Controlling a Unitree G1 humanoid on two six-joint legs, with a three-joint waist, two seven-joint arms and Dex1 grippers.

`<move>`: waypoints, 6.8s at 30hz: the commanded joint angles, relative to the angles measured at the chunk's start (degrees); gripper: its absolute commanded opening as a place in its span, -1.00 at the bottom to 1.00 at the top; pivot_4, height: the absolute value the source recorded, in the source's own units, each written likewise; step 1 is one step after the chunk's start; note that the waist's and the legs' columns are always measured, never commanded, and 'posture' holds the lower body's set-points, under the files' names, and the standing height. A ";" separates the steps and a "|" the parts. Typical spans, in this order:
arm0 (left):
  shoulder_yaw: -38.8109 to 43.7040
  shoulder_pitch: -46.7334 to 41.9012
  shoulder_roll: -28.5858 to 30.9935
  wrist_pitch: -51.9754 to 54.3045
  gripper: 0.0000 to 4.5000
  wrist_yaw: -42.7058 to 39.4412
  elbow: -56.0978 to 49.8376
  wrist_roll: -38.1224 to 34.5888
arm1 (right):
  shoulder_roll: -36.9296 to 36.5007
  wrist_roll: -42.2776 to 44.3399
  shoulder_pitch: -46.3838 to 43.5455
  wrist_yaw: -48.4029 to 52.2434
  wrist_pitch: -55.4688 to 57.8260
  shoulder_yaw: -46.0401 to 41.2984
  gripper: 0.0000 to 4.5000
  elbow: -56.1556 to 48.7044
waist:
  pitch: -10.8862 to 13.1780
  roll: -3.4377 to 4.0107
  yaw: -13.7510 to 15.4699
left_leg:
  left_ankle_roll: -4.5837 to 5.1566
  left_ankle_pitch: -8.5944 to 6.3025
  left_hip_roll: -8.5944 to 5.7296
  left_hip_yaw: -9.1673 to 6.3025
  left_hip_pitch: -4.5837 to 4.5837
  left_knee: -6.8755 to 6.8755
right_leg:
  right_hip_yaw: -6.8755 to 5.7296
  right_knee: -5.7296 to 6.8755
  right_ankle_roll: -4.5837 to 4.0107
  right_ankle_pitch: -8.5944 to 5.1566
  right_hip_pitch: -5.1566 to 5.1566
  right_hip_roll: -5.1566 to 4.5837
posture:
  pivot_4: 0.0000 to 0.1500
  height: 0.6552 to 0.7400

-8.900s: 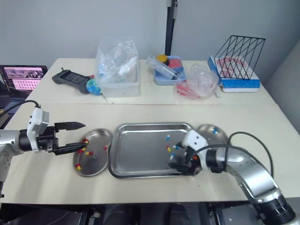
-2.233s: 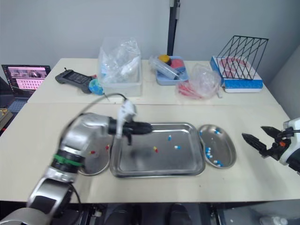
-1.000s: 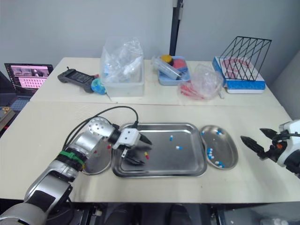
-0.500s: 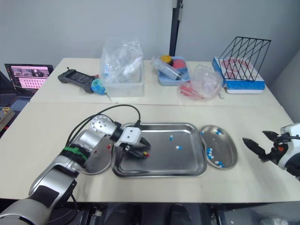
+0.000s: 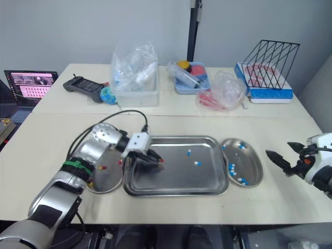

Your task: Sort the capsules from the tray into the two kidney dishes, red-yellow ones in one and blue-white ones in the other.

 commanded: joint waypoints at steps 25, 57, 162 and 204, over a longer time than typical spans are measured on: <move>19.59 24.83 26.94 24.26 0.38 5.54 -26.33 -10.38 | -4.14 -3.60 -15.35 7.52 -8.65 5.93 1.00 17.17 | 0.00 0.01 -0.27 | -0.04 0.01 0.05 0.07 0.12 -0.07 | -0.03 0.03 -0.03 -0.03 0.04 -0.03 | 1.00 1.00; 42.04 32.12 24.20 5.23 0.99 16.12 0.43 -18.90 | -4.14 -2.40 -18.14 9.74 -16.56 3.27 1.00 28.52 | 0.00 0.02 -1.36 | -0.15 0.04 0.09 0.16 0.26 -0.29 | -0.11 0.04 -0.14 -0.03 0.01 -0.20 | 1.00 1.00; 36.90 37.33 20.14 14.15 1.00 17.83 -22.12 -22.50 | -2.53 -4.95 -16.64 3.58 -10.62 6.65 0.99 17.69 | 0.01 -0.04 -0.46 | -0.16 0.01 0.07 0.21 0.21 -0.33 | -0.29 -0.02 -0.21 -0.05 -0.04 -0.31 | 1.00 1.00; 38.76 36.60 18.80 12.25 1.00 17.60 -18.39 -24.32 | 8.43 8.19 -11.22 -3.61 1.58 12.25 0.99 -10.62 | 0.01 -0.02 -1.37 | -0.21 0.03 0.17 0.16 0.27 -0.39 | -0.25 0.05 -0.22 -0.05 -0.02 -0.28 | 1.00 1.00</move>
